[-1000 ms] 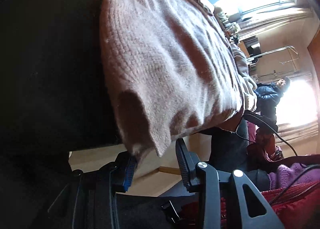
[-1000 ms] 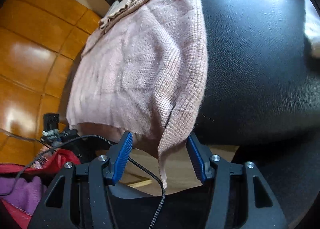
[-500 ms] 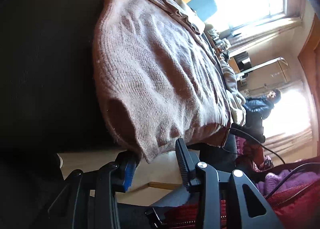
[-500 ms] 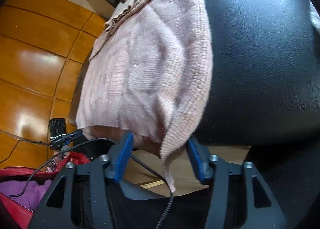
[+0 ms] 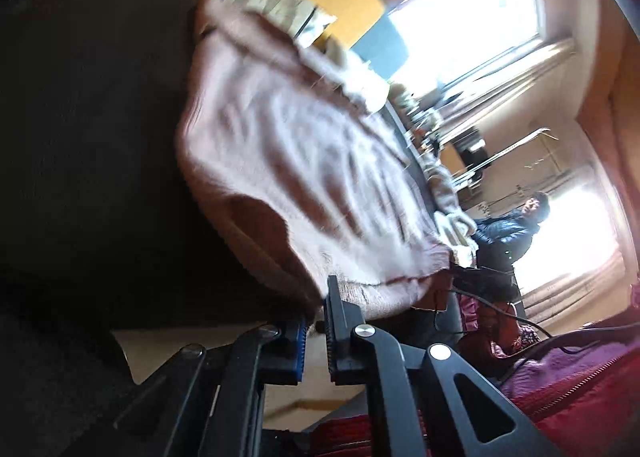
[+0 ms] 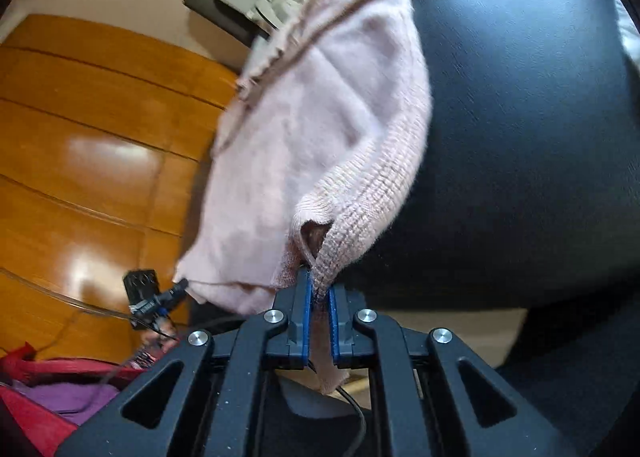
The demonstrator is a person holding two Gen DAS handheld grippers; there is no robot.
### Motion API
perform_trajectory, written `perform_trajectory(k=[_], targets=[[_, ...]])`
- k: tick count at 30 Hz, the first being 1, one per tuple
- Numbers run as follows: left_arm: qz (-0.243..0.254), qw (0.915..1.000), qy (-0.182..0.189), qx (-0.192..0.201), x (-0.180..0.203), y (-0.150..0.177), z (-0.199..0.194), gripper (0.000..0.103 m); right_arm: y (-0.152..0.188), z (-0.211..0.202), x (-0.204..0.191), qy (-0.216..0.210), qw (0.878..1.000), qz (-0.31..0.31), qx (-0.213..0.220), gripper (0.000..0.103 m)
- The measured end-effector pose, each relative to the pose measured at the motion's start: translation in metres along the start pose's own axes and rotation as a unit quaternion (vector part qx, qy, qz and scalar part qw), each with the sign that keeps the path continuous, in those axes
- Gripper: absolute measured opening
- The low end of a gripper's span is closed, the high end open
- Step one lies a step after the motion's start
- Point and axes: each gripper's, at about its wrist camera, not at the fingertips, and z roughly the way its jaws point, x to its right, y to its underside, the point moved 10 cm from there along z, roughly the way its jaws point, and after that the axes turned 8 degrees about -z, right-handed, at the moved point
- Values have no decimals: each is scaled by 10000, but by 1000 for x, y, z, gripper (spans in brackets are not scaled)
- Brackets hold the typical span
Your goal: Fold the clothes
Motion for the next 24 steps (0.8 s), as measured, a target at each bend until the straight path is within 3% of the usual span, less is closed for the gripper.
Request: perform_trajectory(k=[4,9,15,24], targets=[[217,9995,104,206,12,-8,-11,6,-4,4,7,84,9999,63,35,6],[-84,9999,73,-25,2,-2,4,7,1,14,16,166,9996,221,-104,14],[-580,9980,144,-225,-24,11,8,16,4,2,16,117,9999,113,-13,52],[-1024,9938,363,-222,-36,5,15,22,1,9,13,-125,9998,49,-110,55]])
